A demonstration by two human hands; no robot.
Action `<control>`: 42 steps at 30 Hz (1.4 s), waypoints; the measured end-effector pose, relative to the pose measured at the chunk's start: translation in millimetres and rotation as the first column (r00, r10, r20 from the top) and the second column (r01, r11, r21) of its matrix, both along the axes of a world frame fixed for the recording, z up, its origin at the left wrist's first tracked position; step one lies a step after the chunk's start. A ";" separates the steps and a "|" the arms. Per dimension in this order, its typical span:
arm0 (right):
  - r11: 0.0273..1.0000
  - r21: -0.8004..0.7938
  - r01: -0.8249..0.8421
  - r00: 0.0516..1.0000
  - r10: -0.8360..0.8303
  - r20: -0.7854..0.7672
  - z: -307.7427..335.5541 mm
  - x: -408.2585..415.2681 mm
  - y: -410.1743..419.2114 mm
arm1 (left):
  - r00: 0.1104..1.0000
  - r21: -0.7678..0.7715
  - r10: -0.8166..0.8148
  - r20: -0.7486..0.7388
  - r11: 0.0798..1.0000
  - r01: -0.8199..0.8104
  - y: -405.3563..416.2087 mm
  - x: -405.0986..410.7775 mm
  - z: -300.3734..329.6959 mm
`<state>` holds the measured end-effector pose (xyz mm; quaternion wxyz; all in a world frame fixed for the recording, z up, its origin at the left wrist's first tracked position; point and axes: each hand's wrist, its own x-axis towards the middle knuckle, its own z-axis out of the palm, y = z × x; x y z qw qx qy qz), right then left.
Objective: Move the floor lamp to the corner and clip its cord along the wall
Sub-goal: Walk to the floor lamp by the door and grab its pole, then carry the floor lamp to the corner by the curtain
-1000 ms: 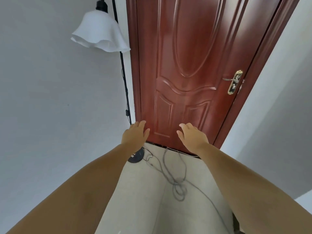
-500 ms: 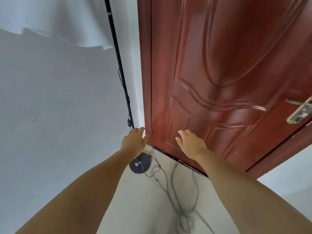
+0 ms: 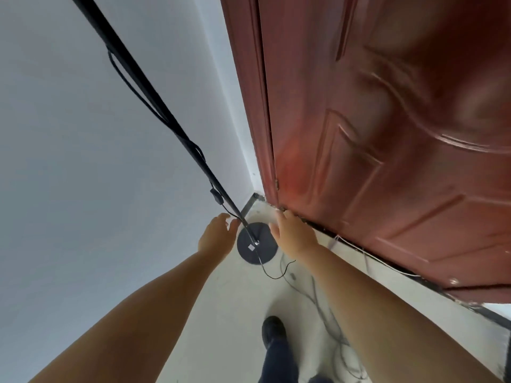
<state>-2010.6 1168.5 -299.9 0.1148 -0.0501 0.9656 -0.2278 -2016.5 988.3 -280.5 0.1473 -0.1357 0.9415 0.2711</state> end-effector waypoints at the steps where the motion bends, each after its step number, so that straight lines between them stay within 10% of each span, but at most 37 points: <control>1: 1.000 0.001 -0.001 0.999 0.001 0.037 -17.9 -10.0 -2.9 | 0.998 0.033 0.058 0.030 0.998 -0.059 -1.7 -13.1 -16.8; 6: 0.999 0.027 -0.041 0.981 0.035 0.189 -98.4 -51.0 -17.7 | 0.901 0.331 0.394 0.184 0.838 -0.434 -8.6 -64.8 -86.8; 10: 0.999 -0.038 -0.030 0.960 0.040 0.278 -137.4 -75.0 -40.4 | 0.893 0.415 0.429 0.136 0.794 -0.444 -16.5 -84.2 -116.5; 17: 0.900 -0.427 0.091 0.854 0.150 0.497 -146.4 -68.1 -88.2 | 0.774 0.671 0.541 0.329 0.444 -0.595 -13.2 -63.8 -98.0; 30: 0.951 0.259 0.172 0.793 -0.289 0.536 -195.6 -57.5 68.4 | 0.454 0.764 0.821 -0.345 0.527 -0.373 -85.1 -112.8 12.8; 35: 0.964 -0.070 0.257 0.862 -0.195 0.468 -170.0 -94.4 15.7 | 0.678 0.600 0.622 -0.392 0.732 -0.324 -72.8 -90.6 1.8; 42: 0.798 -0.602 0.019 0.951 0.171 0.257 -113.8 -116.9 -78.0 | 0.920 0.672 0.365 -0.143 0.719 -0.180 -23.1 -79.1 -10.5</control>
